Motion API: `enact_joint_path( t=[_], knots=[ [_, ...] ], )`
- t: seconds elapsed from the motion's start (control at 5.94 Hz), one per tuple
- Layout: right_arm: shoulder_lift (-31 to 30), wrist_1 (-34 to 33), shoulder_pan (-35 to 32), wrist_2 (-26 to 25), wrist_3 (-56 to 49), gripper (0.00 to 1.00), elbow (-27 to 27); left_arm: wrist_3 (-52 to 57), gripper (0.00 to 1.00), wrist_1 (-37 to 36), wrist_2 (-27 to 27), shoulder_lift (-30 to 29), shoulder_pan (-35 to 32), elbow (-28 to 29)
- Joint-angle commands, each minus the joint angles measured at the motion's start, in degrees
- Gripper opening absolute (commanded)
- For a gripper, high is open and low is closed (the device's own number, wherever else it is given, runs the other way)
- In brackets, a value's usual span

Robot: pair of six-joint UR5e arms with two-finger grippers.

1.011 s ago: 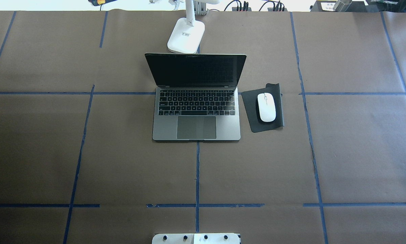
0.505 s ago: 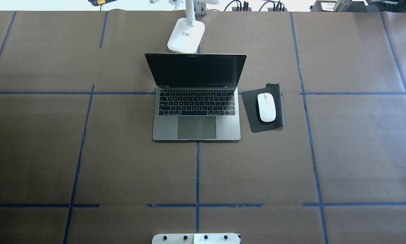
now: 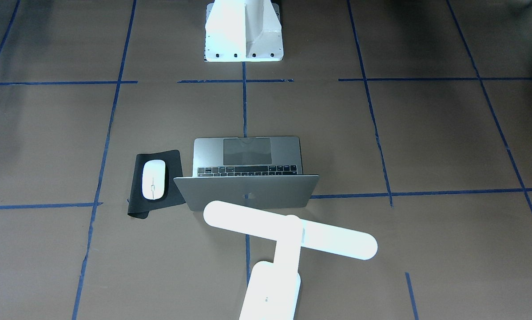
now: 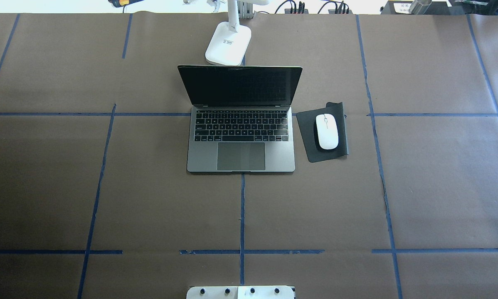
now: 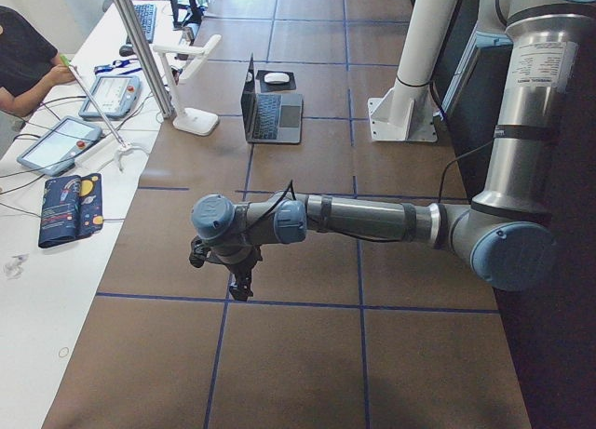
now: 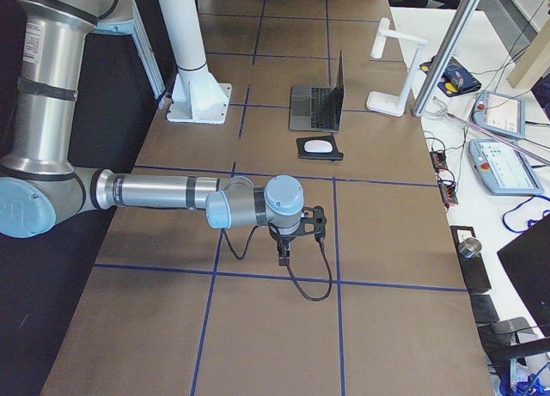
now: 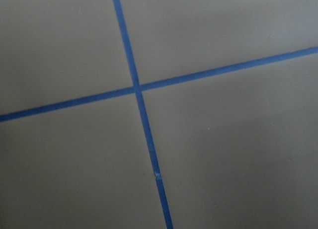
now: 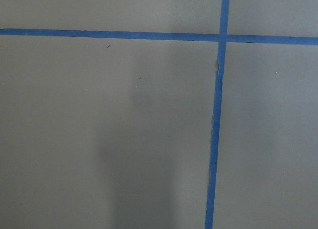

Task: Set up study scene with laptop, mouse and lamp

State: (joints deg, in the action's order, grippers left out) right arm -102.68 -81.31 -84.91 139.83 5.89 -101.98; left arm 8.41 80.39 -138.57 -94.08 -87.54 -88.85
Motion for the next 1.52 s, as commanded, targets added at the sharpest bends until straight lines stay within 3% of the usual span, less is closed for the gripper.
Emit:
enact_joint_path(
  t=[0.0,0.51,0.84,1.35],
  knots=[
    [-0.6,-0.1,-0.1,-0.3,0.0,1.00,0.5,-3.1,1.00,0.5,0.3,3.0,-0.1,-4.0],
    [0.1,-0.1,-1.6,-1.1,0.0,1.00,2.1,-2.6,1.00,0.9,-0.2,4.8,0.1,-4.8],
    [0.5,-1.4,-1.7,-1.2,0.0,1.00,1.7,-2.8,1.00,0.7,-0.1,5.6,0.1,-8.5],
    [-1.2,-2.1,-3.1,-1.0,-0.1,1.00,-2.5,-2.8,1.00,0.5,1.1,5.6,0.5,-7.7]
  ],
)
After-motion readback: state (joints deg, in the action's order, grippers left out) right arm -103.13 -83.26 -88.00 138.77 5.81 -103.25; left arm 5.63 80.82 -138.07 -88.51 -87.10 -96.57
